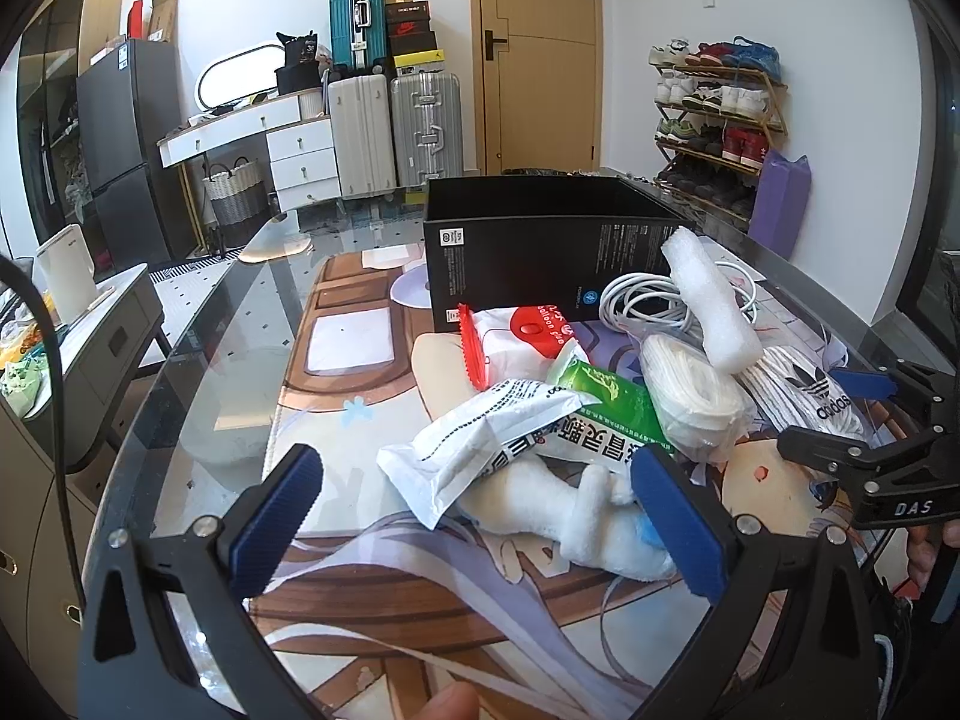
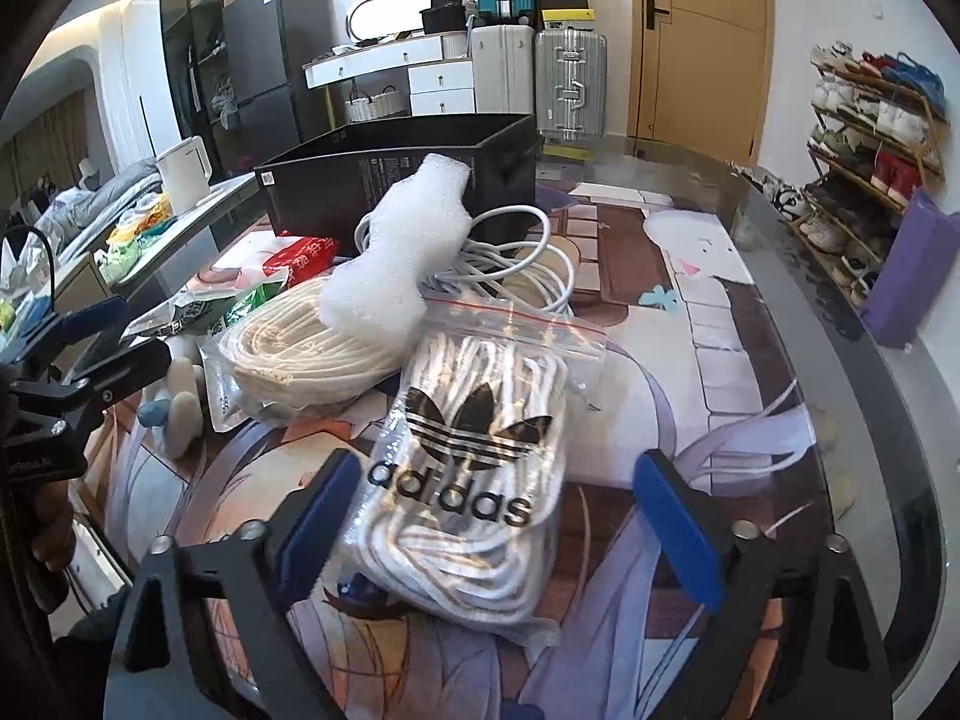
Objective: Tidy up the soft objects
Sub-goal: 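Close the right tool on the adidas bag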
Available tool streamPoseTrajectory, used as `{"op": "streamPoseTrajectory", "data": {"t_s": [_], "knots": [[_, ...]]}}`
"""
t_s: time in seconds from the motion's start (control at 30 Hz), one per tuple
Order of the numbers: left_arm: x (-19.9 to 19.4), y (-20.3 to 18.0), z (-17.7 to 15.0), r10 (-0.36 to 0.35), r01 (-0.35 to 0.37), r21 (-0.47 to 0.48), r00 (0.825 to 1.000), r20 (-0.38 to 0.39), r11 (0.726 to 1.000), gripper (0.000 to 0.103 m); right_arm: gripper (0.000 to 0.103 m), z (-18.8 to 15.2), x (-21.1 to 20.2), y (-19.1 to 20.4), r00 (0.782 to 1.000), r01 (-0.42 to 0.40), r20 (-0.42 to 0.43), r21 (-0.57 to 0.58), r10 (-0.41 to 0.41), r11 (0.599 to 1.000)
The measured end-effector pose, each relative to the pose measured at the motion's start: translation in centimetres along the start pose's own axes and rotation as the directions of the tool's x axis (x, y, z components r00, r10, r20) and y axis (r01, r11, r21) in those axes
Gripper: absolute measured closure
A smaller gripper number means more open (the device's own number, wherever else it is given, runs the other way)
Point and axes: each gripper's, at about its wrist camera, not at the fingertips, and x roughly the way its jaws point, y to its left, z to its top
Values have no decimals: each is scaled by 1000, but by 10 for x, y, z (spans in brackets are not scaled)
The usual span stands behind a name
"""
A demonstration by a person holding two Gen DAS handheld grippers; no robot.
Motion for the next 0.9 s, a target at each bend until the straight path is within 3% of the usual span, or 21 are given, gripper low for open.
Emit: {"op": "streamPoseTrajectory", "data": {"t_s": [0.33,0.4,0.5,0.9], "knots": [[0,0,0,0,0,1,1000,0,1000,0,22,-1,-1,2,1000,3,1,-20,-3,1000],[0,0,0,-1,1,-1,1000,0,1000,0,40,-2,-3,2,1000,-4,10,-29,5,1000],[0,0,0,0,0,0,1000,-1,1000,0,52,-3,-7,2,1000,-15,17,-36,16,999],[3,2,0,-12,12,-15,1000,-20,1000,0,59,-9,-25,-8,997,4,80,-23,-2,1000]]}}
